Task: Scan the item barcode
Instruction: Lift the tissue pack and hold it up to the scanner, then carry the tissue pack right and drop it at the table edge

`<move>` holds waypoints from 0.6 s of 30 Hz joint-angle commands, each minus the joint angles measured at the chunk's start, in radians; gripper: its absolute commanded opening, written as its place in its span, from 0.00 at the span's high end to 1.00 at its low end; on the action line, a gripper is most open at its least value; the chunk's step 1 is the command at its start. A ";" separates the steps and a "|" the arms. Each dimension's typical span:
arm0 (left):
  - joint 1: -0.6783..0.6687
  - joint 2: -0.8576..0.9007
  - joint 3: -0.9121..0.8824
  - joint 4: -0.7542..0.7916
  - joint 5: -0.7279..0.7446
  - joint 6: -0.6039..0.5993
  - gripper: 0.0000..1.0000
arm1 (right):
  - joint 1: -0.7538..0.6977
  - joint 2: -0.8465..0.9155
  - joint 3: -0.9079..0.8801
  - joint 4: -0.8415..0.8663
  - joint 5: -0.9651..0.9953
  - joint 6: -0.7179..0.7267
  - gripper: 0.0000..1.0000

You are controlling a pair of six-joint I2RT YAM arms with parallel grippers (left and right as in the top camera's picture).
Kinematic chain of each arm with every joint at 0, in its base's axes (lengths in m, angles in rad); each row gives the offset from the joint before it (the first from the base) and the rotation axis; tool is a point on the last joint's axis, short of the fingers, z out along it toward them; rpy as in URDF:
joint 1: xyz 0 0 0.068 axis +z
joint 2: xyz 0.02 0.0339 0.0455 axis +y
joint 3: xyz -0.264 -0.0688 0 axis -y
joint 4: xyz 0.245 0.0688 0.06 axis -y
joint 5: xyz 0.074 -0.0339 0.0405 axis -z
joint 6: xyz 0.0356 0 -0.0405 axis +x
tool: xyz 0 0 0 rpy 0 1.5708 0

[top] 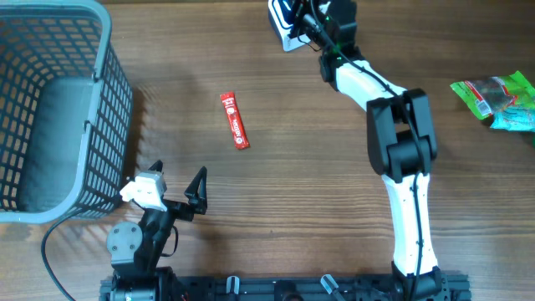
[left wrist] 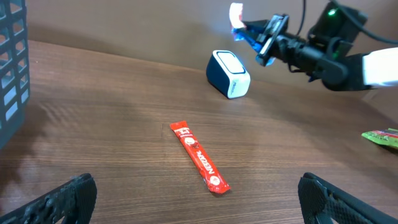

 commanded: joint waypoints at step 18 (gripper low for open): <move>-0.005 -0.005 -0.004 -0.001 0.001 0.016 0.00 | -0.070 -0.262 0.063 -0.766 -0.024 -0.637 0.95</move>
